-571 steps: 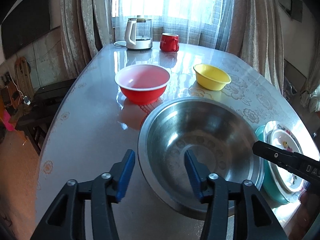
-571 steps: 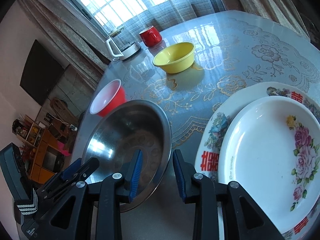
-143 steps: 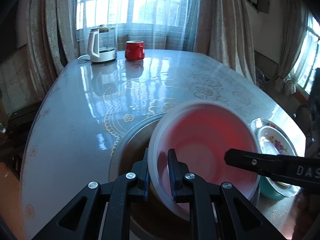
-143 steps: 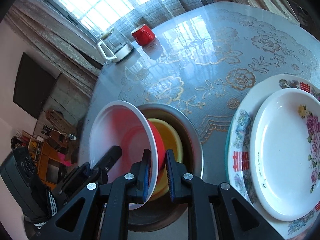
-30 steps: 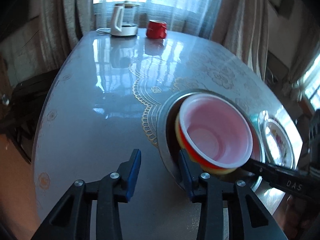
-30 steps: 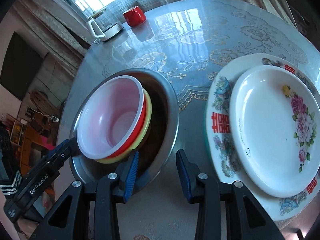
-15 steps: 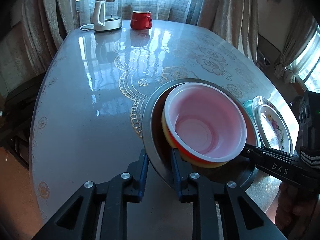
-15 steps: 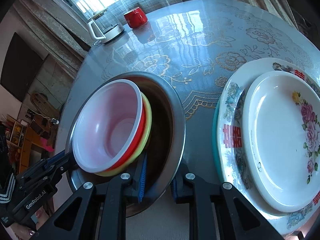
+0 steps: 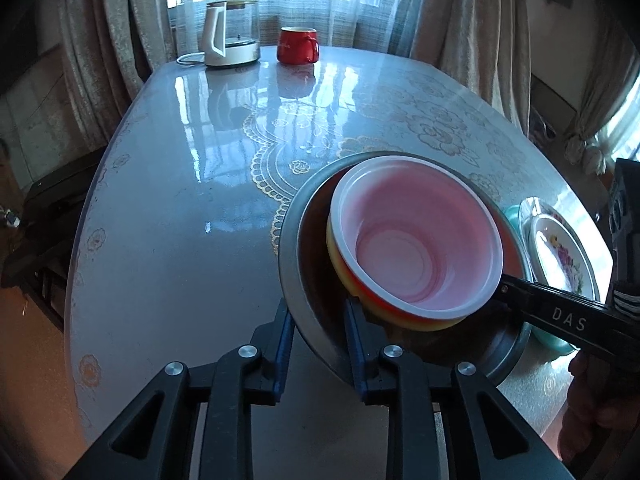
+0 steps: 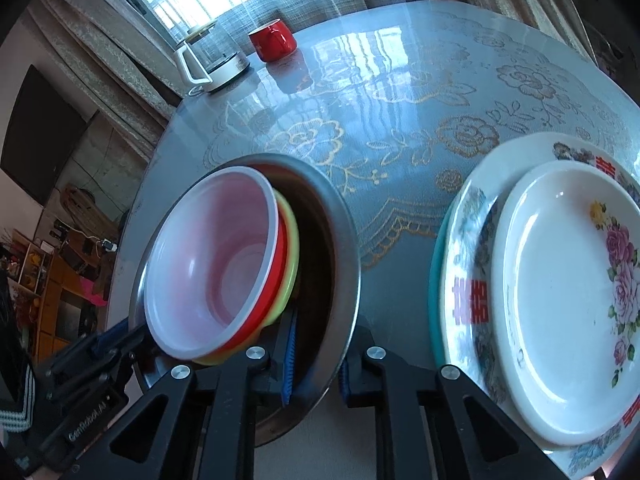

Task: Organize plates and bowls
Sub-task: 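Lift the nested steel bowl with both grippers and carry it over the plates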

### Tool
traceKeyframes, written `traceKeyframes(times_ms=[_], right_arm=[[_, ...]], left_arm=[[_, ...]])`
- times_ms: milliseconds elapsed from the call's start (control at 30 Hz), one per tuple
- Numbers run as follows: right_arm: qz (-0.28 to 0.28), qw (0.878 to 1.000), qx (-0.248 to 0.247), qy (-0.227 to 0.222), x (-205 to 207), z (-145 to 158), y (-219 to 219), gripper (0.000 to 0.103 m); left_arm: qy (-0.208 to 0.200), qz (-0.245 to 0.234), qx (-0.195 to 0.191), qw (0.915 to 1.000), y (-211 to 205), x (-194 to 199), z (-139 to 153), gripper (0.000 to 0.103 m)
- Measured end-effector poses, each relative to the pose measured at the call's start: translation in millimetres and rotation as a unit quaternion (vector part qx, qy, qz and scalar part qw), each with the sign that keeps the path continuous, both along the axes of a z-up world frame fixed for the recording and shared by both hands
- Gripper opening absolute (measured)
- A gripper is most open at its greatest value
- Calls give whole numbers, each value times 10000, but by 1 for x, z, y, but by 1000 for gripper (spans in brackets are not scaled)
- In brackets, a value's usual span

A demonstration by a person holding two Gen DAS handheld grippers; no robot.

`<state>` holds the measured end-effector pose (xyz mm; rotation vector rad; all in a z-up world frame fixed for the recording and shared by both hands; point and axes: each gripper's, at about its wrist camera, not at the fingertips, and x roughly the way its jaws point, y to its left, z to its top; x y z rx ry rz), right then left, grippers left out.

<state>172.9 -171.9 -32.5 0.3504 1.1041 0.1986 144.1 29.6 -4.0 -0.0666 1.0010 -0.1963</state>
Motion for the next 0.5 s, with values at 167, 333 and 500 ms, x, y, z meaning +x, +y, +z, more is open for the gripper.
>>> traceKeyframes(times_ms=[167,333,500], right_arm=[[84,10000,-10,-6,-2,2,1,17],[136,9999,-64,9,-5,4,0,18],[146,9998,-137,58,-1,0,5,18]], left_arm=[[6,35,86,10000,-2,-2,1,26],[102,-61,42,9999,-3,-4,3,32],[58,-99,44,9999,-7,-2,1,33]])
